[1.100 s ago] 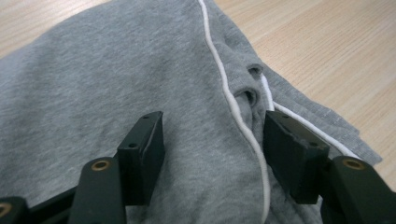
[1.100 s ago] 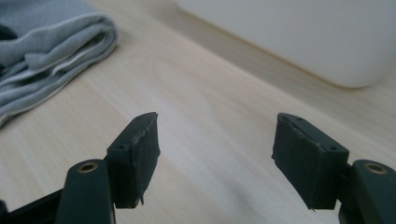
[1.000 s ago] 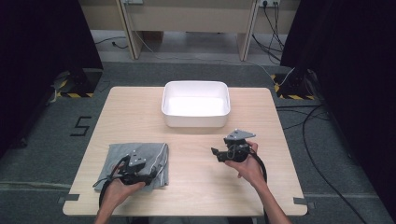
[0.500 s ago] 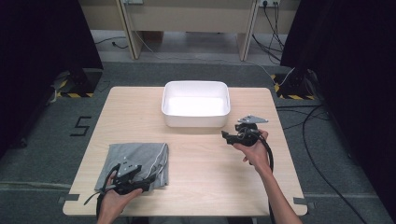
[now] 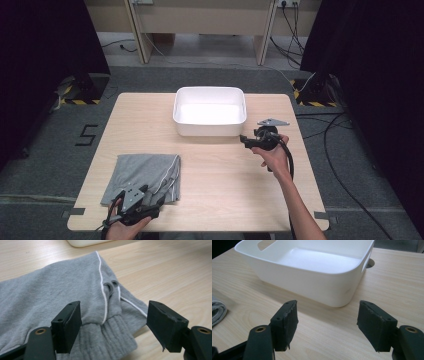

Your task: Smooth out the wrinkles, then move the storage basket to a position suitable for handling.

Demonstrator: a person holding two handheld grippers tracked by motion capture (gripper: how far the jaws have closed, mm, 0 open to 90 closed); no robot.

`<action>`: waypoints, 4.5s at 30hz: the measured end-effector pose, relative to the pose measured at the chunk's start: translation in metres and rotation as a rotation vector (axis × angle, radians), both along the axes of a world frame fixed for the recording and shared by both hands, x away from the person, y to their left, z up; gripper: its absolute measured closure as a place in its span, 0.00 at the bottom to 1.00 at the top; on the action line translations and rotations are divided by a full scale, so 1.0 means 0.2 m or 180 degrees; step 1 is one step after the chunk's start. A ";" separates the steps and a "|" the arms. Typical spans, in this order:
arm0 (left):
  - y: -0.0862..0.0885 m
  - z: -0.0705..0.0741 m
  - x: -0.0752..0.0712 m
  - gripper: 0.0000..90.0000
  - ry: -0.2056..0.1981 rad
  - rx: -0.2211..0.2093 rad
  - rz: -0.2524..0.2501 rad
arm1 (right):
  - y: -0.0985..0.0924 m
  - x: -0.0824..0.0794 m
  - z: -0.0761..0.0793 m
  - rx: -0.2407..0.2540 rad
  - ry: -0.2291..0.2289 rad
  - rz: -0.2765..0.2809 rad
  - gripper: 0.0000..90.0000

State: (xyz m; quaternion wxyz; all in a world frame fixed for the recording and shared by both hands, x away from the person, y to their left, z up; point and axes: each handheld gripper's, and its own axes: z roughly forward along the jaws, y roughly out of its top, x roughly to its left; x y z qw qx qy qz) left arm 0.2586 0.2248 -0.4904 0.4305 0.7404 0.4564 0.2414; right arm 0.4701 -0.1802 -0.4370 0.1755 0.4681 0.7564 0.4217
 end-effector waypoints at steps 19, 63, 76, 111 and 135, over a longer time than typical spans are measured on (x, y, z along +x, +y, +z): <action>-0.02 -0.10 -0.07 0.31 0.0210 0.0092 -0.0049 | -0.04 0.07 0.03 0.0006 0.0042 -0.0122 0.38; -0.04 -0.14 -0.13 0.33 0.0247 0.0044 -0.0078 | 0.09 0.41 0.01 0.0014 0.0335 -0.0447 0.65; -0.04 -0.14 -0.13 0.33 0.0255 0.0071 -0.0079 | 0.03 0.34 0.02 -0.0195 0.0364 -0.0448 0.70; -0.04 -0.14 -0.13 0.33 0.0274 0.0071 -0.0075 | -0.21 0.05 0.01 -0.0152 0.0258 -0.0278 0.67; -0.04 -0.14 -0.14 0.33 0.0270 0.0080 -0.0082 | -0.26 -0.13 -0.02 -0.0031 0.0204 -0.0204 0.65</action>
